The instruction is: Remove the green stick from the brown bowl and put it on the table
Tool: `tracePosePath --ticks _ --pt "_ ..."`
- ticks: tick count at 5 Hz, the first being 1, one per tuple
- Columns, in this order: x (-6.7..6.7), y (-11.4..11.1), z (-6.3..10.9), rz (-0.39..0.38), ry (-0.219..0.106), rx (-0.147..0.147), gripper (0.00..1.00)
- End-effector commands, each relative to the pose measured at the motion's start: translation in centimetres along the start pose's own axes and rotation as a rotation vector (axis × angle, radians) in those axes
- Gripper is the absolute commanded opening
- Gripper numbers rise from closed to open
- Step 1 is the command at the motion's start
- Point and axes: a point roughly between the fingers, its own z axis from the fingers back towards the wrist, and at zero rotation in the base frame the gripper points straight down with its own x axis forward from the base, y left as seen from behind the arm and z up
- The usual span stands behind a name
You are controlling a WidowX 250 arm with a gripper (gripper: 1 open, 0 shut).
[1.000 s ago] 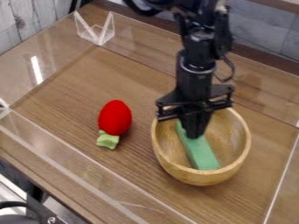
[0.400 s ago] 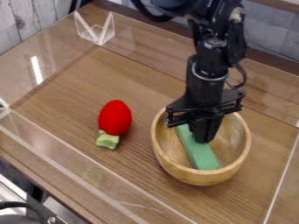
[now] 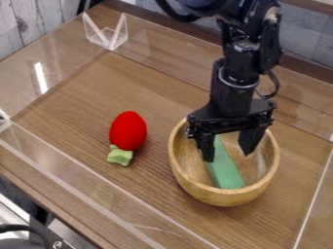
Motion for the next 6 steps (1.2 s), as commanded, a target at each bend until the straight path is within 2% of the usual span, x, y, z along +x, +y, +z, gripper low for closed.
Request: tracePosePath --ticks 1,2,4,5,6 --pt "0.9 -1.3 1.4 0.016 -0.039 -0.062 0.0" --pt "0.9 -1.5 1.5 0.007 -0.041 -0.062 0.0" --pt "1.7 -3.9 5.1 -0.033 -0.051 -0.125 0.0" --pt "2.1 -5.9 5.9 -0.045 -0.049 -0.138 0.0" --pt "2.6 -7.0 5.3 -0.025 -0.049 -0.148 0.0"
